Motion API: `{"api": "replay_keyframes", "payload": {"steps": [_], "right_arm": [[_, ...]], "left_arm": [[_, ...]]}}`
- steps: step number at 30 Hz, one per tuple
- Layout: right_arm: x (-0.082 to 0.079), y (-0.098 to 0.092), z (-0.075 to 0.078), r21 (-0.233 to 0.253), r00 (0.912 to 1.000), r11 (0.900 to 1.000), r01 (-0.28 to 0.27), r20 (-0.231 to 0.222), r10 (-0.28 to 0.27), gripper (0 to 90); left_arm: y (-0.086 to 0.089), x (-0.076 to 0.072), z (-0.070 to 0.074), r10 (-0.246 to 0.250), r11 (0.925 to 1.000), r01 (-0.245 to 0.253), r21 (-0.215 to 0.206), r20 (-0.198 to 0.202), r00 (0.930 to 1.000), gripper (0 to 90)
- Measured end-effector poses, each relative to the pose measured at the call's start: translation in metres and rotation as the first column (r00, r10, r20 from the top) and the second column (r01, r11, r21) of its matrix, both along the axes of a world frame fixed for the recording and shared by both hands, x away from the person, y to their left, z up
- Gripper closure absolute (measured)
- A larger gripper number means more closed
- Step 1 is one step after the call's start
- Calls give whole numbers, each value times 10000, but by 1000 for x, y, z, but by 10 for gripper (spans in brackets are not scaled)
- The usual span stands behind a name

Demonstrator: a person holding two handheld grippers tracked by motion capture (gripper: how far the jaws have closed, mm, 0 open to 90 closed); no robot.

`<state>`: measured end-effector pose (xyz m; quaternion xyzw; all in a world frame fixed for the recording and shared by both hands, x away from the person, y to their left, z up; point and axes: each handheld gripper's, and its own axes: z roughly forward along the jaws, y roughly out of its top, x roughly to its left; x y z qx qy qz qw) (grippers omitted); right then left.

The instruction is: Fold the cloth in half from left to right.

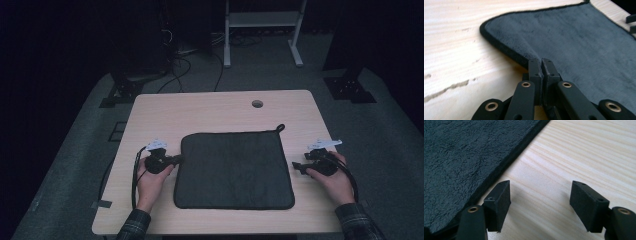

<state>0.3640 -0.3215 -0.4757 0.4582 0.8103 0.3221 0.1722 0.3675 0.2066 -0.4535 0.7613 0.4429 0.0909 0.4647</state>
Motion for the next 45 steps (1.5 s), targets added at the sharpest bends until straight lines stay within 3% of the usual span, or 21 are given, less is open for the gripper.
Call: {"api": "replay_keyframes", "payload": {"steps": [9,16,28,45], "right_arm": [[-1,-2,-6,222,9992,9998,5,399,-14,212],[-2,-4,-10,426,9970,9991,-31,772,-2,191],[-3,-4,-10,426,9969,9991,7,781,-40,188],[-3,-4,-10,430,9970,9991,8,777,-41,187]], "left_arm": [[-20,3,11,-524,9986,526,-80,184,9985,870],[-35,7,16,-816,9965,821,-149,299,9962,870],[-67,15,20,-1367,9902,1378,-222,478,9895,870],[-107,25,26,-2193,9742,2222,-401,654,9735,870]]}}
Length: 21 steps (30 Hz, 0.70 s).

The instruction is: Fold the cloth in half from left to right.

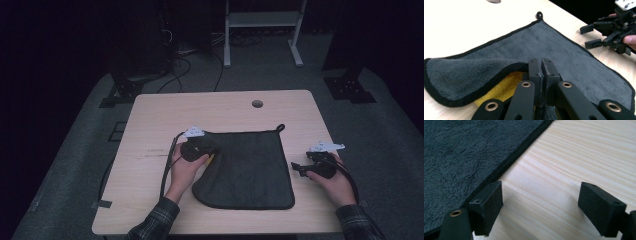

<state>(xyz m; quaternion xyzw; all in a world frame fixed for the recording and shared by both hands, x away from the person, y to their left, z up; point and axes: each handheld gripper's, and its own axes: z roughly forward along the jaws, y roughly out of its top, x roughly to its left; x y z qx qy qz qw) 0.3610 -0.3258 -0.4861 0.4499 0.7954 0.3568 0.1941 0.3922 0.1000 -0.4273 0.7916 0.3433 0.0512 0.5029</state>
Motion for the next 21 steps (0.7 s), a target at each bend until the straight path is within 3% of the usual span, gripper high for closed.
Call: {"api": "replay_keyframes", "payload": {"steps": [10,21], "right_arm": [[0,0,0,-1,10000,10000,1,-3,-1,187],[0,0,0,8,10000,10000,-8,-5,8,185]], "left_arm": [[-22,4,0,-556,9984,557,-49,65,9984,870],[-44,11,1,-768,9966,768,-309,28,9970,870]]}}
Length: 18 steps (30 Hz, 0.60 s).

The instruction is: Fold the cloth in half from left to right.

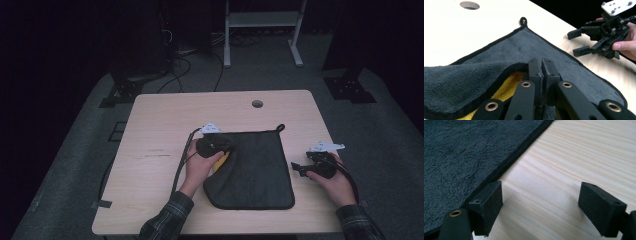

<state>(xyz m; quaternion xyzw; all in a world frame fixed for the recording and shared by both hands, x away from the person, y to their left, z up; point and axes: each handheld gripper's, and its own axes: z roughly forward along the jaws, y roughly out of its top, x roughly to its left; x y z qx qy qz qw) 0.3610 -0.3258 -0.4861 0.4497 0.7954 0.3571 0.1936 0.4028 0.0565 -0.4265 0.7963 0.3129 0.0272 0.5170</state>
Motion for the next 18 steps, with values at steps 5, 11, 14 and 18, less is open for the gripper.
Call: {"api": "replay_keyframes", "payload": {"steps": [5,11,14,18], "right_arm": [[0,0,0,-10,10000,10000,-5,-1,5,185],[0,0,0,-10,10000,10000,-7,-2,7,184],[0,0,0,-2,10000,10000,-16,-11,16,182],[0,0,0,-4,10000,10000,-29,-12,29,182]], "left_arm": [[-14,3,1,-178,9998,178,-5,-5,9998,870],[-31,7,0,-326,9994,326,-97,-36,9995,870],[-41,8,0,-451,9989,451,-83,-44,9990,870],[-54,10,-3,-572,9983,571,-108,-105,9983,870]]}}
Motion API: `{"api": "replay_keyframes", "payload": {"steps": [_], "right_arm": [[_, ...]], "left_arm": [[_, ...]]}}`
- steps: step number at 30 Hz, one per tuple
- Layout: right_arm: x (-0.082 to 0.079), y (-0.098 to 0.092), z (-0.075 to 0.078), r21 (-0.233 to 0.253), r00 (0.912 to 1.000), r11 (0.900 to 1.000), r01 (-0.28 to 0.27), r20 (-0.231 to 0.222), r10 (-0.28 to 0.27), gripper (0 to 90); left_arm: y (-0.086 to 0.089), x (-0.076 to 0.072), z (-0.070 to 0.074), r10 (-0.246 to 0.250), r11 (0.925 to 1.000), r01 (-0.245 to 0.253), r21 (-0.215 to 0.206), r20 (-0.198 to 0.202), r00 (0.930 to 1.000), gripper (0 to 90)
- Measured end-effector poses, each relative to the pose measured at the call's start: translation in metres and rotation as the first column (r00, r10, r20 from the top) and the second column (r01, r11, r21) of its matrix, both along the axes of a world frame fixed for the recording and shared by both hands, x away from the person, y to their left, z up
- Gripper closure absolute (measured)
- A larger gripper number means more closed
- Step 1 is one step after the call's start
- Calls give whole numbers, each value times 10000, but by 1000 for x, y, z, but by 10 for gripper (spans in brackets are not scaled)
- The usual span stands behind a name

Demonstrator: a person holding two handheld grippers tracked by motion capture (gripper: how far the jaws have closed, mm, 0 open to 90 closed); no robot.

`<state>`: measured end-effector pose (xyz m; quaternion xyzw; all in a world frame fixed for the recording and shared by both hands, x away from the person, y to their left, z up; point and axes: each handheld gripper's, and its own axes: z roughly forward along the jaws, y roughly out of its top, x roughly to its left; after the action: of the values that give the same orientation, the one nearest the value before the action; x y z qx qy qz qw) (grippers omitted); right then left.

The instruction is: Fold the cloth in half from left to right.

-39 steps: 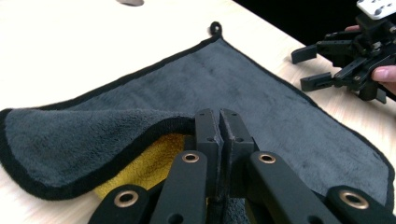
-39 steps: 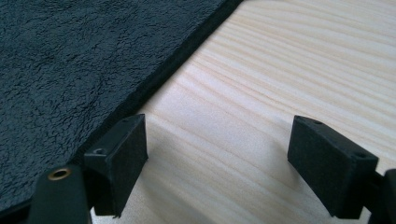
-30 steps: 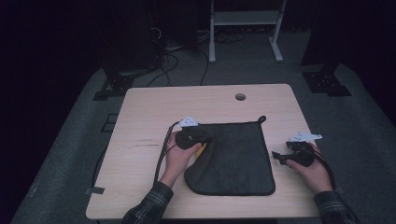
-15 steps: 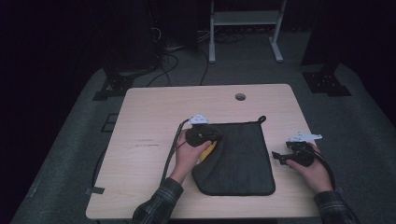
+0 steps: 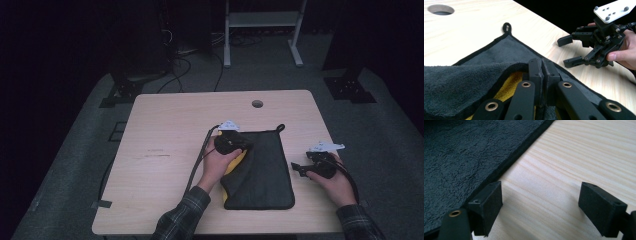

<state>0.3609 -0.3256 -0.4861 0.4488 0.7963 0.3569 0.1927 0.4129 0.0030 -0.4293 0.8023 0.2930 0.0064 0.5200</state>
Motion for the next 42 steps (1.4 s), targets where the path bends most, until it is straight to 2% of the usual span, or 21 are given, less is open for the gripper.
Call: {"api": "replay_keyframes", "payload": {"steps": [17,32,40,42], "right_arm": [[0,0,0,3,10000,10000,-62,4,62,181],[0,0,0,17,10000,10000,-98,-6,98,181],[1,0,0,15,9999,9999,-125,-9,125,180],[1,1,0,26,9999,9999,-115,-7,115,180]], "left_arm": [[-46,7,-15,-409,9989,415,197,-313,9987,870],[-75,10,-27,-602,9977,619,282,-601,9964,870],[-90,12,-36,-779,9947,825,607,-740,9942,862],[-92,13,-39,-818,9945,866,588,-787,9935,830]]}}
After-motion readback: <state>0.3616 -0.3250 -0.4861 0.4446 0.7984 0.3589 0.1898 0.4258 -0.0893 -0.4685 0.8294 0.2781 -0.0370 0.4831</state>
